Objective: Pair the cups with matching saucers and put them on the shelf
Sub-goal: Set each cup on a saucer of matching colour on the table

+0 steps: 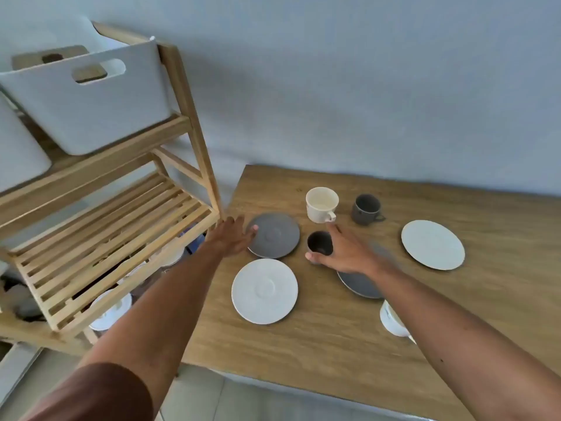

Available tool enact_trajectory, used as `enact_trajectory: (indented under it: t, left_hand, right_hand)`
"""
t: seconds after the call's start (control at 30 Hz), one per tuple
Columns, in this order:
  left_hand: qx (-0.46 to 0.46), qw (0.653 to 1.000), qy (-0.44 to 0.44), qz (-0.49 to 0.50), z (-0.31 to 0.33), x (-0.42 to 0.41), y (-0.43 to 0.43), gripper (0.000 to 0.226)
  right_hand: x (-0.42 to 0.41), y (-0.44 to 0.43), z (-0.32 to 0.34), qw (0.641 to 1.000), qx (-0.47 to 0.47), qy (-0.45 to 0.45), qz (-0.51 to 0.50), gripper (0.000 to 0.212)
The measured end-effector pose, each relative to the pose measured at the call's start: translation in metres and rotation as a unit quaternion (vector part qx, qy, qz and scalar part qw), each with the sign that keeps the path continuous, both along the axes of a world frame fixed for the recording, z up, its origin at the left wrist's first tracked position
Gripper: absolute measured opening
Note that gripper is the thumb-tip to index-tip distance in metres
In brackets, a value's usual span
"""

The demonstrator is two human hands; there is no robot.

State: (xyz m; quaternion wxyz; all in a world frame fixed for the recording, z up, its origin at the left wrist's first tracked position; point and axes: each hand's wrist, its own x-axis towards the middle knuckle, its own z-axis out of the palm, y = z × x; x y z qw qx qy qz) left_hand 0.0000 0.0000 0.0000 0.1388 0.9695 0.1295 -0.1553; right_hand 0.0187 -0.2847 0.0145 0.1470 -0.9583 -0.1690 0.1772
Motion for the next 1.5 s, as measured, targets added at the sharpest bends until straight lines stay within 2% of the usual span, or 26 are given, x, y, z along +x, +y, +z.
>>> enact_trajectory:
  t: [0.07, 0.27, 0.57, 0.97, 1.27, 1.5]
  left_hand:
    - [-0.002, 1.000, -0.007, 0.000, -0.001, 0.000, 0.000, 0.068]
    - [-0.057, 0.998, -0.021, 0.007, -0.011, 0.000, -0.001, 0.055]
    - [-0.147, 0.985, -0.052, 0.076, -0.019, -0.001, -0.002, 0.054]
    - [-0.194, 0.971, -0.062, 0.122, -0.033, -0.001, -0.002, 0.049]
    - [-0.210, 0.967, -0.072, 0.125, -0.035, 0.000, -0.001, 0.050]
    - [-0.217, 0.965, -0.077, 0.128, -0.034, -0.002, -0.001, 0.050]
  right_hand:
    - [-0.001, 0.001, 0.001, 1.000, 0.005, 0.001, -0.014, 0.108]
    - [-0.002, -0.006, -0.004, 0.996, 0.073, -0.023, -0.043, 0.077]
    - [0.020, 0.015, 0.009, 0.989, 0.124, -0.073, -0.012, 0.069]
    - [0.057, 0.093, -0.001, 0.989, 0.139, -0.027, 0.049, 0.075]
    - [0.064, 0.101, -0.015, 0.987, 0.141, -0.037, 0.070, 0.076]
    - [0.064, 0.102, -0.017, 0.990, 0.120, -0.037, 0.069, 0.086]
